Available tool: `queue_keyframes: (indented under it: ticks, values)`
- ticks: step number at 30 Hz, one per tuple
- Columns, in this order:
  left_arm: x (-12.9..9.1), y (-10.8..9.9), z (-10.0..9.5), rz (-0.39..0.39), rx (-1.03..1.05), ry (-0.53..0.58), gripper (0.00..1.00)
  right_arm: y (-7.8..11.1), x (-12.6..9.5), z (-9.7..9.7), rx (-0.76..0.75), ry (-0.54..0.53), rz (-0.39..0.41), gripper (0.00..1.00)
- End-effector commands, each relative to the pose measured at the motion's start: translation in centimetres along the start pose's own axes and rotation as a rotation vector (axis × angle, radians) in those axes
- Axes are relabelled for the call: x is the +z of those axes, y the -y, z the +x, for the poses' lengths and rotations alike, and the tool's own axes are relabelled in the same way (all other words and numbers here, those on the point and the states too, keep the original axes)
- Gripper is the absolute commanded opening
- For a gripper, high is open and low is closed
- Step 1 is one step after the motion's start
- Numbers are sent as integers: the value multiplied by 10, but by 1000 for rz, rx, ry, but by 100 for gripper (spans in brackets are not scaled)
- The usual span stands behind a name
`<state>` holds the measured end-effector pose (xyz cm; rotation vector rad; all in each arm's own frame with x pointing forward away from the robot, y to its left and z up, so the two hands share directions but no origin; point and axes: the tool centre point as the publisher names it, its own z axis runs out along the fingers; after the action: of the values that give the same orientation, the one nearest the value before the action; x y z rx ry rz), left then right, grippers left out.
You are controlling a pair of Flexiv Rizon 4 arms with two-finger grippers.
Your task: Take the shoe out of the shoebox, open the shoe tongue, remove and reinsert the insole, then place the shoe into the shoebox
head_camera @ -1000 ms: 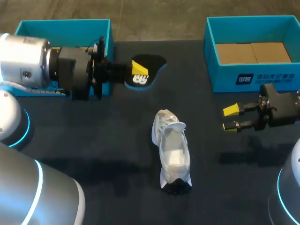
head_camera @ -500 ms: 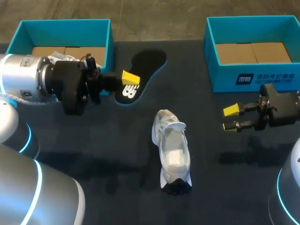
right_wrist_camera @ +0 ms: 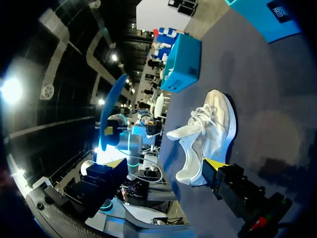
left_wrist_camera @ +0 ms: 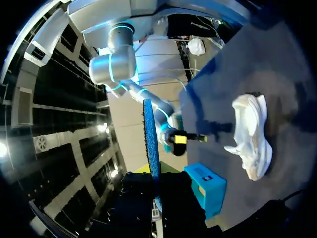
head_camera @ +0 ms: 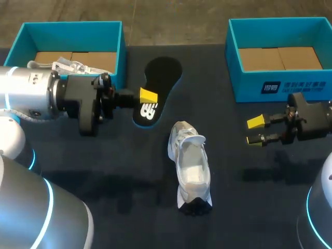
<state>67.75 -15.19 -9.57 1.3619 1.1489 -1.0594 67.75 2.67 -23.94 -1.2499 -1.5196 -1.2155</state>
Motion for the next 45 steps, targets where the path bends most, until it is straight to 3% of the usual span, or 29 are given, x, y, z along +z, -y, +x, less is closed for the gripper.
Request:
queue_keyframes:
  ticks: [1,18,45]
  values:
    - [0,0,16,11,56,35,0,1,1,0,0,2,-2,100]
    - [1,4,53,11,202,30,0,1,1,0,0,2,-2,100]
    - [-3,4,58,-19,197,64,0,1,1,0,0,2,-2,100]
